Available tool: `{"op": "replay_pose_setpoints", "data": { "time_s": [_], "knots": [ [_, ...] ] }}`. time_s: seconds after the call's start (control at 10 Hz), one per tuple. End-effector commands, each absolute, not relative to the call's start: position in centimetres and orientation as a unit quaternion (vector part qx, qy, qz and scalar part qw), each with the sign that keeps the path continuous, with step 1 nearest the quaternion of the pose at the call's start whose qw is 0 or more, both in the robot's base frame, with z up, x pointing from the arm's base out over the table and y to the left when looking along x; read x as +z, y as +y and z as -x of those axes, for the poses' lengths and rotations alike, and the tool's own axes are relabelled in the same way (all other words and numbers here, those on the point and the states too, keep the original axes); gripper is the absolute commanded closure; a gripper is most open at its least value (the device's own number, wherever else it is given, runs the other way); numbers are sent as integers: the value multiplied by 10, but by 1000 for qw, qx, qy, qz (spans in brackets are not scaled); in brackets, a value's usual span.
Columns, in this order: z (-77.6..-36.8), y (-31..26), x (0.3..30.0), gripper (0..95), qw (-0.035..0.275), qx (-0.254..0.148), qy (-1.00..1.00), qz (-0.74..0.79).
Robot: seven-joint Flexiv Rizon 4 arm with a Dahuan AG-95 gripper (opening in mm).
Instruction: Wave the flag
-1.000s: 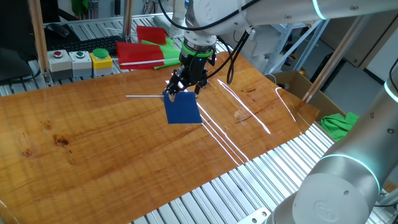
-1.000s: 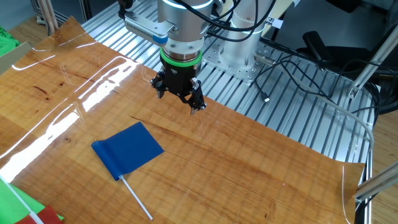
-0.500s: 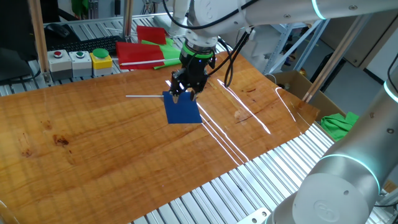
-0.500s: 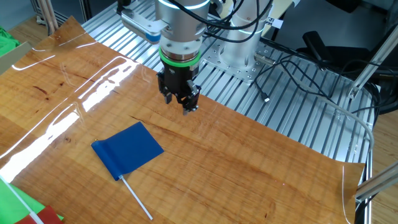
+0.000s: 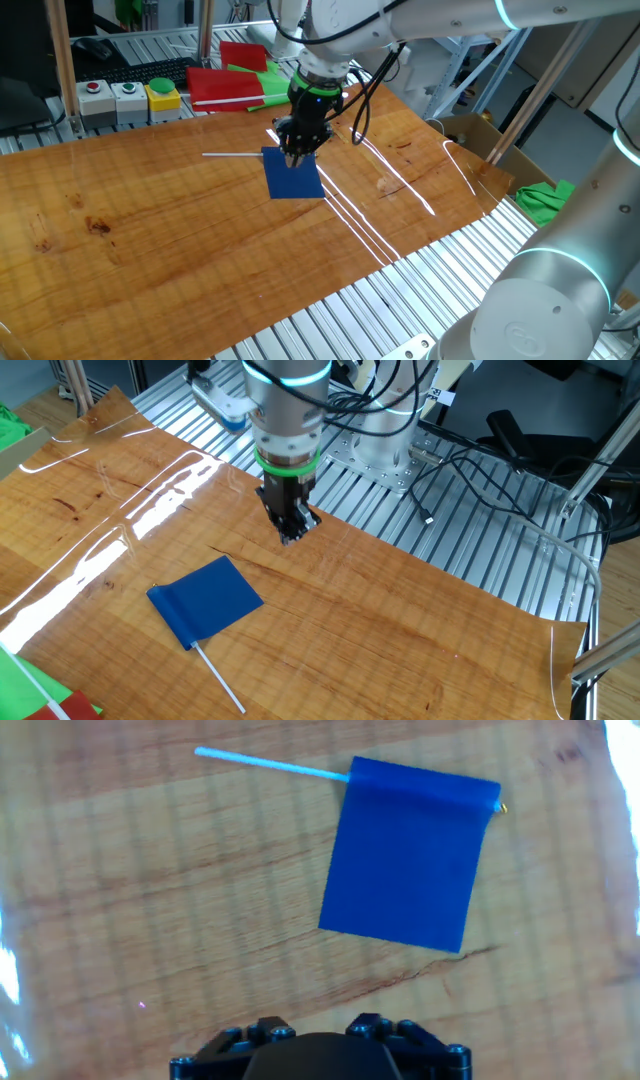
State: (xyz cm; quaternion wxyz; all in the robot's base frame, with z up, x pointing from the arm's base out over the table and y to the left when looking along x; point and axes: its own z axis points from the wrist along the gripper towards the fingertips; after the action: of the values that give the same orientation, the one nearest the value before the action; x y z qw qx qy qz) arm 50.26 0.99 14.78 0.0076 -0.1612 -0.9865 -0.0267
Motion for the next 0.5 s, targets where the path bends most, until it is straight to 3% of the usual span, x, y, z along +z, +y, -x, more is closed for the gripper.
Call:
{"op": "replay_pose_setpoints", "data": {
  "time_s": [0.1,0.5],
  "knots": [
    [-504,13,142,950,7,-25,-985,171],
    [-512,22,116,950,6,-21,-976,216]
  ]
}}
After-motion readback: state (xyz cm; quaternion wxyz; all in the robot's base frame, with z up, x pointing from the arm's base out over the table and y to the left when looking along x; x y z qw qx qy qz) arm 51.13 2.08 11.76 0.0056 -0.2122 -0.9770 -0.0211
